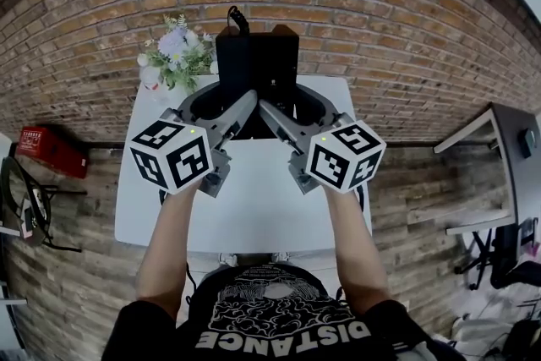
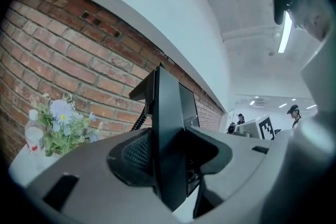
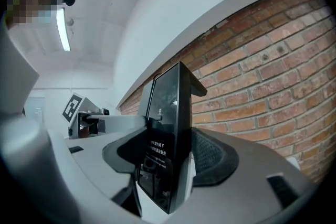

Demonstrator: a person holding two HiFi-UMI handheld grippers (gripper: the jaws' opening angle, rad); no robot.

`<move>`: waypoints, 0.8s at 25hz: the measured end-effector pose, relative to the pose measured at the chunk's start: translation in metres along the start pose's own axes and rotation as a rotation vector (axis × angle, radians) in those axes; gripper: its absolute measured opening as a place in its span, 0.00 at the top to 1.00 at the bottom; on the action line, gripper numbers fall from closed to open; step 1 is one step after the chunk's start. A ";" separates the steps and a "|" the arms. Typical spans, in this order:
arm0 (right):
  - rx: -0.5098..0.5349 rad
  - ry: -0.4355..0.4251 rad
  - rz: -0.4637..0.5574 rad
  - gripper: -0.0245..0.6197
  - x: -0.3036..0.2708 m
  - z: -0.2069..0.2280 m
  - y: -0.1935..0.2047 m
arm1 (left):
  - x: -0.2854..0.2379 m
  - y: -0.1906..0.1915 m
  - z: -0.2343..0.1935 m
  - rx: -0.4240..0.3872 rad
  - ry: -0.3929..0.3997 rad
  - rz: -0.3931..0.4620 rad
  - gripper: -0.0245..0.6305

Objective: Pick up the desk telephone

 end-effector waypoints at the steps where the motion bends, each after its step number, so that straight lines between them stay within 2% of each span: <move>1: 0.007 -0.004 0.008 0.56 0.000 -0.002 -0.004 | 0.001 -0.005 0.001 -0.014 0.000 0.007 0.67; 7: 0.050 -0.012 0.031 0.56 0.001 -0.013 -0.017 | 0.007 -0.020 0.004 -0.044 -0.005 0.044 0.67; 20: 0.051 -0.011 0.031 0.56 0.003 -0.015 -0.016 | 0.008 -0.020 0.006 -0.043 -0.005 0.041 0.67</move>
Point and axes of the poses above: the fingertips, and each gripper's own axes: x backward along the fingers, z to its right, y out of its underside, the point moved 1 cm from there along x, backward along the fingers, and after that the axes turned 10 degrees about -x, right-handed, at the moved point
